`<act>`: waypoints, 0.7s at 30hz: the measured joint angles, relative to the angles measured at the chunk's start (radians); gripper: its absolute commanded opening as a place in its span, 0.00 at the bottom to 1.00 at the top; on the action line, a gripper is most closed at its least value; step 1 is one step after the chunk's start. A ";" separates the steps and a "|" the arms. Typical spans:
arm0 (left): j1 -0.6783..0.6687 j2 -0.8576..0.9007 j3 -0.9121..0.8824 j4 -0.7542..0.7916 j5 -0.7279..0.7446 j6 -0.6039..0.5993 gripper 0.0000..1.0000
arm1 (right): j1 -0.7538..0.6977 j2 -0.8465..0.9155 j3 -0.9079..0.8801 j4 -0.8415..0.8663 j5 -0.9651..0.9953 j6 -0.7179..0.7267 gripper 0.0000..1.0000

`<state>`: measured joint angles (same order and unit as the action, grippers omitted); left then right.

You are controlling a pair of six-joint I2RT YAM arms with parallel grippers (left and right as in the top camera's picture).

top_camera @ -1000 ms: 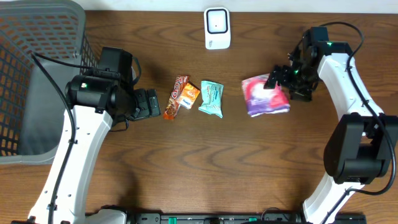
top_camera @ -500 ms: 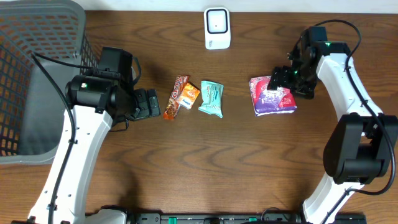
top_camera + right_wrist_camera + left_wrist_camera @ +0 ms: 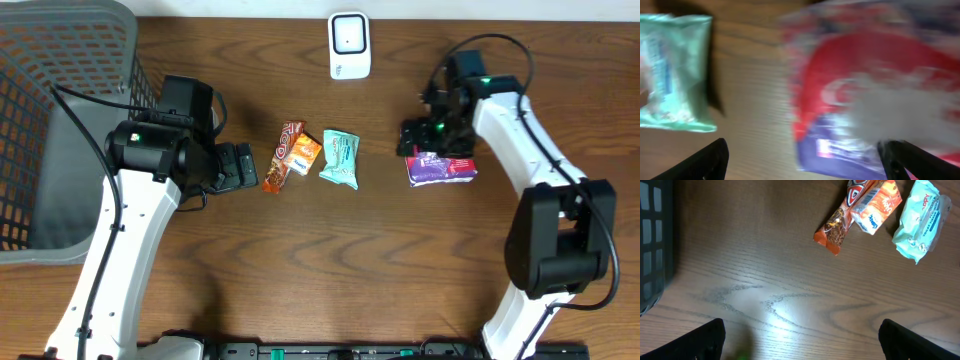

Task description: Scan the item barcode

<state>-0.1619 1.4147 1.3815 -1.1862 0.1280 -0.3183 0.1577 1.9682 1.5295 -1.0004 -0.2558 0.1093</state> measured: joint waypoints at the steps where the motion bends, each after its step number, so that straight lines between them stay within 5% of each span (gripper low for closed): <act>1: 0.000 0.000 0.000 0.000 0.000 0.000 0.98 | 0.019 0.000 0.000 0.004 -0.004 -0.002 0.90; 21: 0.000 0.000 0.000 0.000 0.000 0.000 0.98 | 0.126 0.000 0.046 -0.034 0.425 0.106 0.91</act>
<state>-0.1619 1.4147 1.3815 -1.1862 0.1280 -0.3183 0.2832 1.9682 1.5757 -1.0348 0.1692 0.2157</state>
